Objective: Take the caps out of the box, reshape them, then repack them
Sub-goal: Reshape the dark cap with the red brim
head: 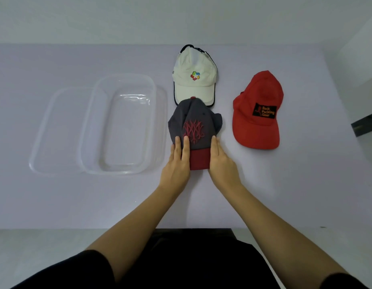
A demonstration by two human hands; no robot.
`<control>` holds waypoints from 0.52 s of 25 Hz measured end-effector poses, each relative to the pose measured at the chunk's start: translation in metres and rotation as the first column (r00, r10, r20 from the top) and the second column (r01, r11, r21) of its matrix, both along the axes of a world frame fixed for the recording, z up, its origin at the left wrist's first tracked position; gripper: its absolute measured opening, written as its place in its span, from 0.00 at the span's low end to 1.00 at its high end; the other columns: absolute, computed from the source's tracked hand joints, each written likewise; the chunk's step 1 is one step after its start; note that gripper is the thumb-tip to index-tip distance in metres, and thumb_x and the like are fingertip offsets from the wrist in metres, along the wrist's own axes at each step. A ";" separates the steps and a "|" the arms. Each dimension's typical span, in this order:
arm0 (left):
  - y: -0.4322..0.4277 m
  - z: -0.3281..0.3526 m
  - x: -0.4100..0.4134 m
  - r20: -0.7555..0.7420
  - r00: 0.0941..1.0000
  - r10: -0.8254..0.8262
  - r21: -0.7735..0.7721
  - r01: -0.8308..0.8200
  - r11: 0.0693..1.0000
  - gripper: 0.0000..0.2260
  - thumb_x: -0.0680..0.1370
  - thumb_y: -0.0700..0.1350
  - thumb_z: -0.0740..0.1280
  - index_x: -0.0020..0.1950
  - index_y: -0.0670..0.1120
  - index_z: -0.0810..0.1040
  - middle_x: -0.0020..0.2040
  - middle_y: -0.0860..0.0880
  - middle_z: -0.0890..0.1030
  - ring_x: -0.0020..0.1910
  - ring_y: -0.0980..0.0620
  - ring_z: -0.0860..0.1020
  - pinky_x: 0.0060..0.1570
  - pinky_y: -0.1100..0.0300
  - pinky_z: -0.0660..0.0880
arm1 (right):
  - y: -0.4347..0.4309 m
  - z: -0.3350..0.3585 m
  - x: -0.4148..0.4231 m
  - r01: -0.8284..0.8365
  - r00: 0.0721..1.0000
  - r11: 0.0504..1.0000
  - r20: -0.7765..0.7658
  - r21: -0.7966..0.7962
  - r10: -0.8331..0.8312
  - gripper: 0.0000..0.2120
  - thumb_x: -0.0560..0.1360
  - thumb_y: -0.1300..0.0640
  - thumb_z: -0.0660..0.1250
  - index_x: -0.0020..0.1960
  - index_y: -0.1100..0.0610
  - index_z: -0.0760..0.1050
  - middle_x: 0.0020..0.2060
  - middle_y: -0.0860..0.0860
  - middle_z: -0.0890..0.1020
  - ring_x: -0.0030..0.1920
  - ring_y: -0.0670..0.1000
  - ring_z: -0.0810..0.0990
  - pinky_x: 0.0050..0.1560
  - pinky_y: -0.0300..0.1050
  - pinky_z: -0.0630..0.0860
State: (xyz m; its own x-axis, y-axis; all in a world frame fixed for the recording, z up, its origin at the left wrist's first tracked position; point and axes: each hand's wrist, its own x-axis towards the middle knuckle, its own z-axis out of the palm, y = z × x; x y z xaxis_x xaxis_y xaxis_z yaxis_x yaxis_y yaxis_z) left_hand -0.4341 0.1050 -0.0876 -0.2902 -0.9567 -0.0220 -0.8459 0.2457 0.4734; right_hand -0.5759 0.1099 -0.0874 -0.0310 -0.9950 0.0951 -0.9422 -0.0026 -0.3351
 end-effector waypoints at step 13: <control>-0.002 0.006 0.001 -0.155 0.982 0.105 0.051 -0.098 0.994 0.34 0.77 0.34 0.60 0.76 0.44 0.42 0.77 0.39 0.56 0.53 0.35 0.78 0.40 0.53 0.72 | -0.001 0.021 -0.007 -0.124 0.978 0.992 0.169 -0.016 0.125 0.25 0.72 0.69 0.66 0.68 0.69 0.66 0.49 0.67 0.81 0.40 0.66 0.82 0.40 0.56 0.80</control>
